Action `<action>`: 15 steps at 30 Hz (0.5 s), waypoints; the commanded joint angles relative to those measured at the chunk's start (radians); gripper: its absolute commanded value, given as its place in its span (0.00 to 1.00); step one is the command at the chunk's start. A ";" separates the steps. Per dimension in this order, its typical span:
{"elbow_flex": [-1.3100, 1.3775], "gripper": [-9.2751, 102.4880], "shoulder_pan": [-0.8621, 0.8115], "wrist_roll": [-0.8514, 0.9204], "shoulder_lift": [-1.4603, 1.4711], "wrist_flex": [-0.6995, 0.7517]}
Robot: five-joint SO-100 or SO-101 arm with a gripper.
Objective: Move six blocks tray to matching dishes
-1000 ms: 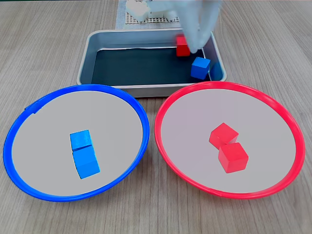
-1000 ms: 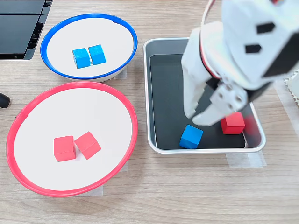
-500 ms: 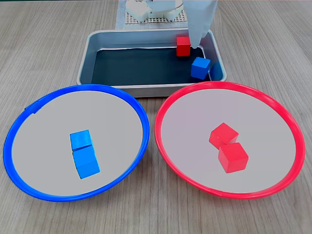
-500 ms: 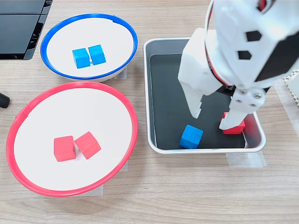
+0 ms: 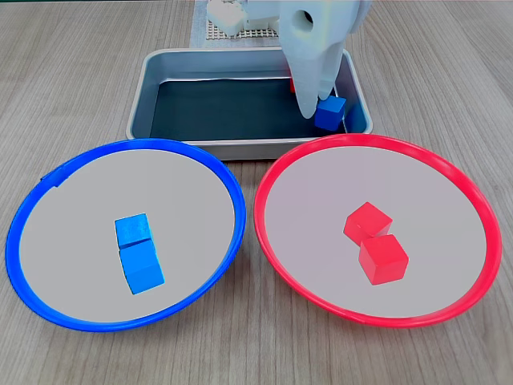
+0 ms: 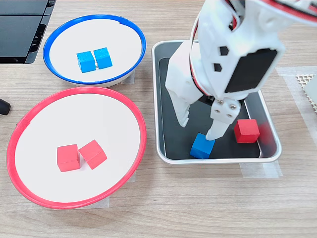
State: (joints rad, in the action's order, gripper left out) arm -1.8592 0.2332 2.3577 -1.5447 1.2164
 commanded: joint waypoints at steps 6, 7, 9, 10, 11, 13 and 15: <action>-0.020 0.22 0.037 -0.025 -0.037 0.049; -0.026 0.22 0.037 -0.023 -0.043 0.049; -0.038 0.22 0.037 -0.021 -0.052 0.048; -0.041 0.22 0.035 -0.021 -0.054 0.046; -0.046 0.22 0.035 -0.021 -0.055 0.043; -0.054 0.22 0.035 -0.020 -0.054 0.026; -0.064 0.22 0.037 -0.021 -0.048 -0.006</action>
State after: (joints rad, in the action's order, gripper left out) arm -1.9221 0.2700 2.3378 -1.5693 1.2425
